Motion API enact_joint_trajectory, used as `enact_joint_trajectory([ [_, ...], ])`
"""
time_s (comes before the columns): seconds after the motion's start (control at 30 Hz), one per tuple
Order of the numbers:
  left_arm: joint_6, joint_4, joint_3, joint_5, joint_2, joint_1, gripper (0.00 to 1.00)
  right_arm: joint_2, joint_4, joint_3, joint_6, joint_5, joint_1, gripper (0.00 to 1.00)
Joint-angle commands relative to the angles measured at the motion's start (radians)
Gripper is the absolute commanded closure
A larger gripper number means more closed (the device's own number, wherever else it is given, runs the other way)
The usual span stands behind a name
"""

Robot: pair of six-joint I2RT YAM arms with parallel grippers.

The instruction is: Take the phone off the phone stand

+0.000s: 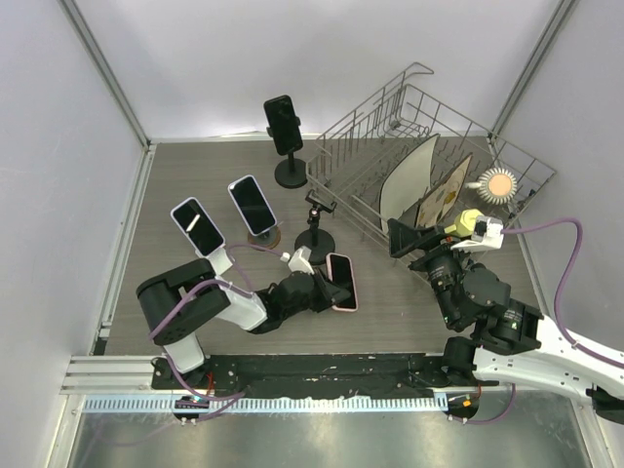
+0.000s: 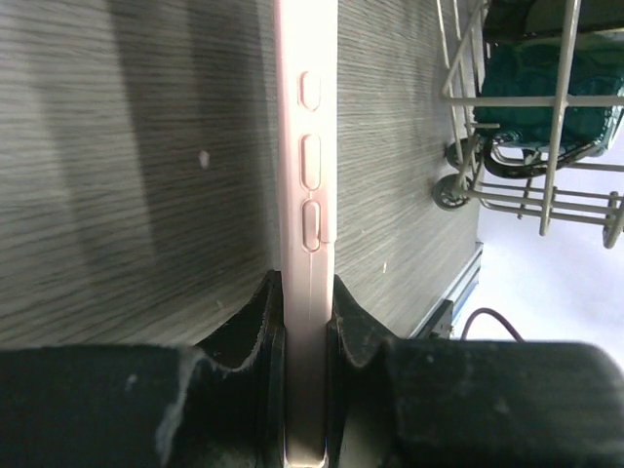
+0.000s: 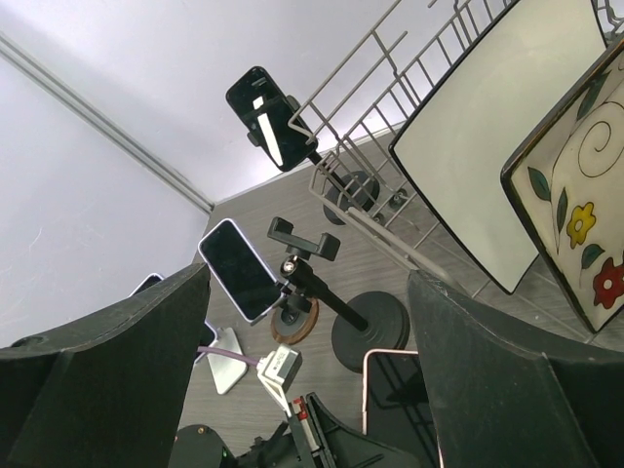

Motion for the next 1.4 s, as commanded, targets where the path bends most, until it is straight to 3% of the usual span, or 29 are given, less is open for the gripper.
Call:
enact_joint_trajectory([
  [0.0, -0.05, 0.133, 0.037, -0.051, 0.014, -0.037, 0.9, -0.009, 0.038, -0.003, -0.015, 0.017, 0.003, 0.13],
  [0.2, -0.061, 0.109, 0.036, -0.076, 0.012, -0.06, 0.54, 0.011, 0.04, 0.003, -0.015, 0.012, 0.003, 0.13],
  [0.4, -0.046, 0.044, 0.037, -0.099, -0.021, -0.066, 0.3, 0.014, 0.038, 0.005, -0.015, 0.008, 0.003, 0.13],
  [0.57, -0.049, -0.083, 0.037, -0.143, -0.081, -0.072, 0.22, 0.008, 0.038, 0.0, -0.015, 0.009, 0.003, 0.13],
  [0.7, -0.041, -0.187, 0.033, -0.18, -0.133, -0.08, 0.08, 0.008, 0.038, -0.003, -0.016, 0.014, 0.003, 0.13],
  [0.9, -0.034, -0.267, -0.003, -0.247, -0.21, -0.082, 0.0, 0.006, 0.038, -0.003, -0.036, 0.012, 0.003, 0.13],
  [1.17, 0.018, -0.407, -0.043, -0.326, -0.366, -0.071, 0.0, 0.018, 0.032, 0.002, -0.069, 0.0, 0.003, 0.12],
  [1.37, 0.107, -0.537, -0.046, -0.29, -0.521, 0.015, 0.0, 0.058, 0.017, 0.025, -0.104, -0.029, 0.003, 0.11],
])
